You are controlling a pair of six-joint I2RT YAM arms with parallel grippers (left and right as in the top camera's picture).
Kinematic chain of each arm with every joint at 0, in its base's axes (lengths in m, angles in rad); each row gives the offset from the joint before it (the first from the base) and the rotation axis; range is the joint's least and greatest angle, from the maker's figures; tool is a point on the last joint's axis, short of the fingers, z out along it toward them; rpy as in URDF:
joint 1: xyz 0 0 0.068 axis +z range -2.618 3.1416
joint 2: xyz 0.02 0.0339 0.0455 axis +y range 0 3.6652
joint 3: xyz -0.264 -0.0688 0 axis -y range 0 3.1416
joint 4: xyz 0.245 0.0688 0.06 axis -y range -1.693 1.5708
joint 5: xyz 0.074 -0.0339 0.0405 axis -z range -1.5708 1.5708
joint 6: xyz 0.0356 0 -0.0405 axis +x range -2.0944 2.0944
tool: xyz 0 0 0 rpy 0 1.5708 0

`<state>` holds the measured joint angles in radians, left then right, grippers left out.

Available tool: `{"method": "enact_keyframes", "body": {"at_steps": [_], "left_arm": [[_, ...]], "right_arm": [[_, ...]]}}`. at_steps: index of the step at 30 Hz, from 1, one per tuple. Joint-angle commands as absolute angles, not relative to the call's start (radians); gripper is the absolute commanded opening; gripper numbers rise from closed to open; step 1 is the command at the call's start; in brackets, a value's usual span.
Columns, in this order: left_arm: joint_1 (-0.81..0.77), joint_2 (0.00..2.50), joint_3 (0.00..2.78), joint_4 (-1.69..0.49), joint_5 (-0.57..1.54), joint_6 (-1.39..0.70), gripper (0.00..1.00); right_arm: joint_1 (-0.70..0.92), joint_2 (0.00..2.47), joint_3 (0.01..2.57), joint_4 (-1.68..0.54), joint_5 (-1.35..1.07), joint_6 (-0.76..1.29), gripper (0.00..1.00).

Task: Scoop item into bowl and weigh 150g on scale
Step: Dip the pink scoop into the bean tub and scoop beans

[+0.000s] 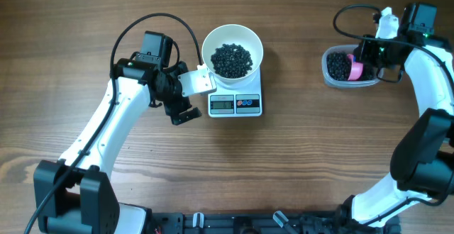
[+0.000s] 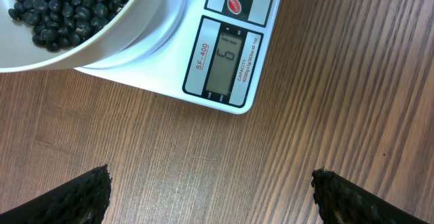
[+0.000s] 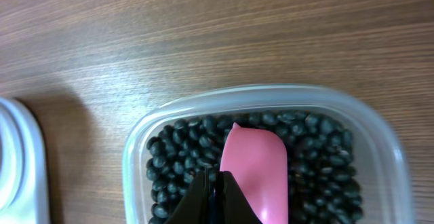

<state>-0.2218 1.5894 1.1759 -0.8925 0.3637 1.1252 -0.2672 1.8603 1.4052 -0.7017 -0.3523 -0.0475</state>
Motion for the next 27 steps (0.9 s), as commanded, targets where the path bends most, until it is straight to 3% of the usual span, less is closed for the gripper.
{"method": "enact_keyframes", "body": {"at_steps": [1,27], "left_arm": [[-0.227,1.586,1.185,-0.892,0.376,1.145,1.0],[-0.227,1.586,1.185,-0.892,0.376,1.145,1.0]], "right_arm": [[-0.252,1.922,1.366,-0.732,-0.441,-0.047,0.04],[-0.63,1.922,1.366,-0.737,-0.899,0.003,0.04]]}}
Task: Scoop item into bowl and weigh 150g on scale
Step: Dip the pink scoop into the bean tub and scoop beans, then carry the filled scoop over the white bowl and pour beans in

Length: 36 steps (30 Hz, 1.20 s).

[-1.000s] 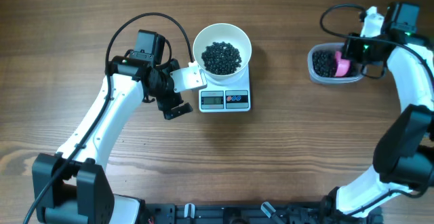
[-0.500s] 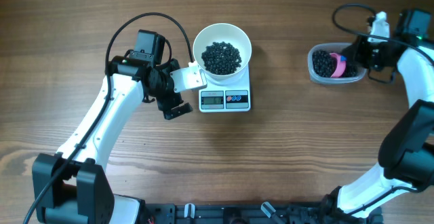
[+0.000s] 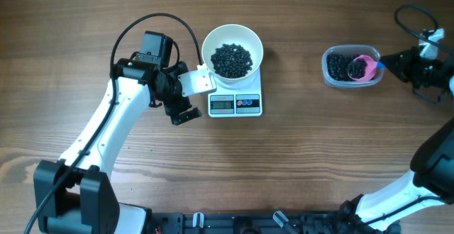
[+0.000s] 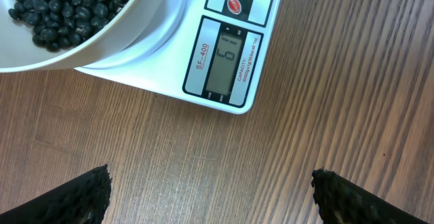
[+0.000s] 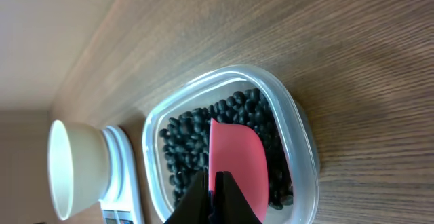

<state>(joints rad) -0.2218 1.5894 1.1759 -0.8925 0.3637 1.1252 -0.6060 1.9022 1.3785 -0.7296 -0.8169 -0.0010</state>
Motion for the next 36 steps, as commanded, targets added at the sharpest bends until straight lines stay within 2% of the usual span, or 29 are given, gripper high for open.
{"method": "enact_keyframes", "body": {"at_steps": [1,22,29,36], "left_arm": [[-0.227,1.586,1.185,-0.892,0.376,1.145,1.0],[-0.227,1.586,1.185,-0.893,0.376,1.145,1.0],[-0.227,1.586,1.185,-0.893,0.376,1.145,1.0],[-0.227,1.586,1.185,-0.893,0.376,1.145,1.0]], "right_arm": [[-0.637,1.922,1.366,-0.735,-0.905,0.004,0.04],[-0.643,1.922,1.366,-0.715,-1.058,0.029,0.04],[-0.64,1.921,1.366,-0.708,-1.198,0.027,0.04],[-0.556,1.922,1.366,-0.706,-1.234,0.03,0.04]]}}
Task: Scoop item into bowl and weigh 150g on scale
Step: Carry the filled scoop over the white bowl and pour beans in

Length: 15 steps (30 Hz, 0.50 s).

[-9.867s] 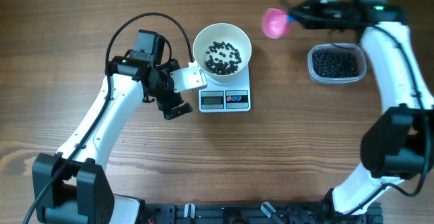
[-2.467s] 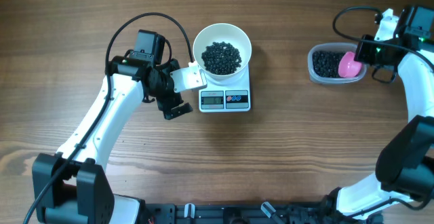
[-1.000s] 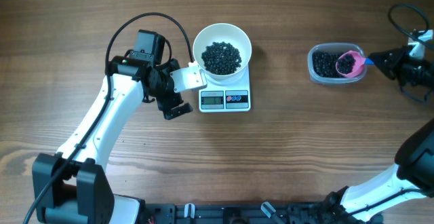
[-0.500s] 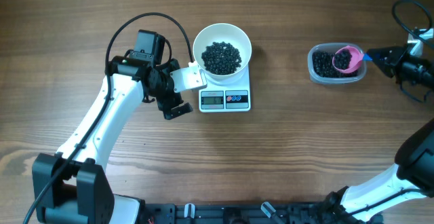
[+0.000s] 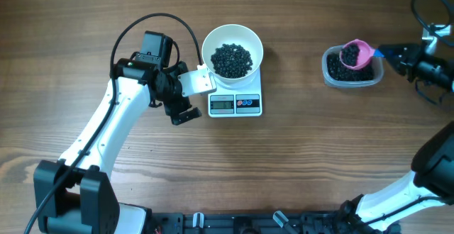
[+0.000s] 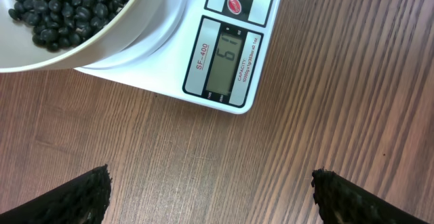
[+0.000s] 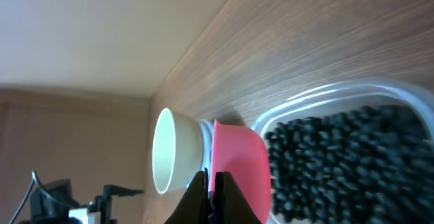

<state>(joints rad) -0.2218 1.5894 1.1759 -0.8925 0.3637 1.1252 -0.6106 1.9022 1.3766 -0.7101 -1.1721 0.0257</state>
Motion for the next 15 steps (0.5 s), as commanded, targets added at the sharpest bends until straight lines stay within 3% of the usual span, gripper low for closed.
{"method": "enact_keyframes", "body": {"at_steps": [1,15], "left_arm": [[-0.227,1.586,1.185,-0.893,0.376,1.145,1.0],[-0.227,1.586,1.185,-0.893,0.376,1.145,1.0]], "right_arm": [[-0.522,1.922,1.366,-0.698,-1.233,0.031,0.04],[-0.126,1.922,1.366,-0.339,-1.233,0.398,0.04]]}}
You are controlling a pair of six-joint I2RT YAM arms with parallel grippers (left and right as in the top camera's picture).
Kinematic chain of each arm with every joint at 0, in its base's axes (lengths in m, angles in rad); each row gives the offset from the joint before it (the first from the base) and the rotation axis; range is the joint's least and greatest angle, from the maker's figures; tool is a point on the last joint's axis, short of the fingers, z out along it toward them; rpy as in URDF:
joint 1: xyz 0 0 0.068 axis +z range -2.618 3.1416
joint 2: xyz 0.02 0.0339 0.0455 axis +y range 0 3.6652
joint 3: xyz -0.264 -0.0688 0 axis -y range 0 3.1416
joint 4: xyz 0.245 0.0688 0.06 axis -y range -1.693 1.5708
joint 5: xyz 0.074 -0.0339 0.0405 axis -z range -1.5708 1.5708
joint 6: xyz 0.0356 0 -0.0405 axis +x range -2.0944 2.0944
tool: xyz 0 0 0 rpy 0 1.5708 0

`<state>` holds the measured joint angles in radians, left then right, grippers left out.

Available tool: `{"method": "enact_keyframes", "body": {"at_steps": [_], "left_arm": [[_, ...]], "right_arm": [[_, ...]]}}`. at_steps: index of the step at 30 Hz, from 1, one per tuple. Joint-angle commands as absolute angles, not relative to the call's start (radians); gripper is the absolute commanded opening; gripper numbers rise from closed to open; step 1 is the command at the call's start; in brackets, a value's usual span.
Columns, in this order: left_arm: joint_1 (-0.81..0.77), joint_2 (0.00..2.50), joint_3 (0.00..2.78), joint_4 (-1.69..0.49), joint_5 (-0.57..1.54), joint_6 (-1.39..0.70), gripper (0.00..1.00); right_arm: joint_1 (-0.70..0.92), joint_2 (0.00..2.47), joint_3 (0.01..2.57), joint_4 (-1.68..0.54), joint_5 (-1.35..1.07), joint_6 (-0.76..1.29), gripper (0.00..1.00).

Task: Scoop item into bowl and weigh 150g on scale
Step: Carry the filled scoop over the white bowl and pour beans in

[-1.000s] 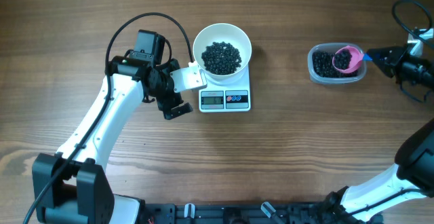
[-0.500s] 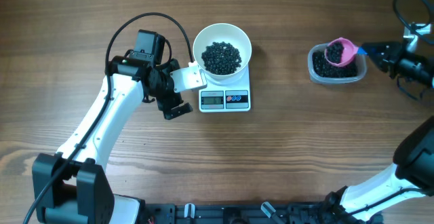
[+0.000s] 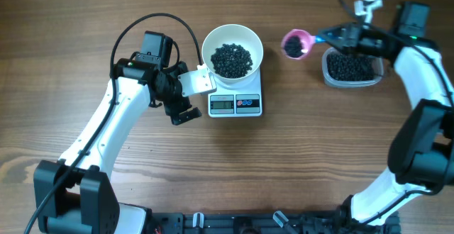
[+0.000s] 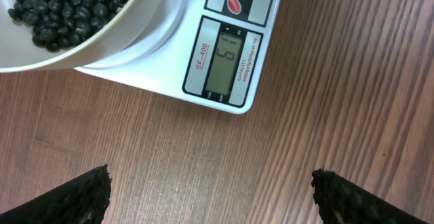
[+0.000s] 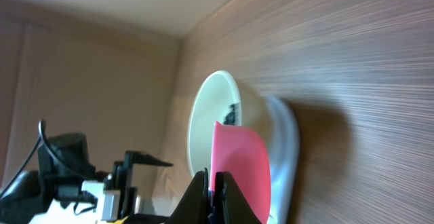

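Note:
A white bowl (image 3: pixel 232 49) of black beans stands on the white scale (image 3: pixel 235 103); its display (image 4: pixel 226 62) shows digits I cannot read surely. A pink scoop (image 3: pixel 295 44) filled with beans hangs between the bowl and the clear bean container (image 3: pixel 350 69). My right gripper (image 3: pixel 339 35) is shut on the scoop's handle. In the right wrist view the pink scoop (image 5: pixel 241 166) stands before the bowl (image 5: pixel 215 136). Left of the scale, my left gripper (image 4: pixel 210 190) is open over bare wood.
The wooden table (image 3: pixel 298 156) carries only these items. The left arm (image 3: pixel 120 120) reaches in from the lower left, the right arm (image 3: pixel 425 71) from the right edge. A black cable (image 3: pixel 152 25) loops over the left arm.
My right gripper has carried the loaded scoop left, from above the container to a spot between container and bowl. The left arm has not moved.
The scoop first lay in the container's beans in my shut right gripper. Then it was tilted in the beans, then held loaded above the container. Now it hangs beside the bowl. The left gripper stayed open by the scale throughout.

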<state>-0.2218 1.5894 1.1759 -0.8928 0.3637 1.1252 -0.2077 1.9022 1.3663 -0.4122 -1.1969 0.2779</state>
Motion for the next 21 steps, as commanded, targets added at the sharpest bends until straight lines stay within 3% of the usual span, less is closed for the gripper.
{"method": "enact_keyframes", "body": {"at_steps": [1,11,21], "left_arm": [[-0.227,1.586,1.185,-0.893,0.376,1.145,1.0],[-0.227,1.586,1.185,-0.893,0.376,1.145,1.0],[-0.227,1.586,1.185,-0.893,0.376,1.145,1.0]], "right_arm": [[-0.101,1.922,1.366,-0.303,-1.233,0.414,0.04],[0.081,1.921,1.37,0.059,-1.219,0.604,0.04],[0.104,1.919,1.37,0.089,-1.092,0.502,0.04]]}}
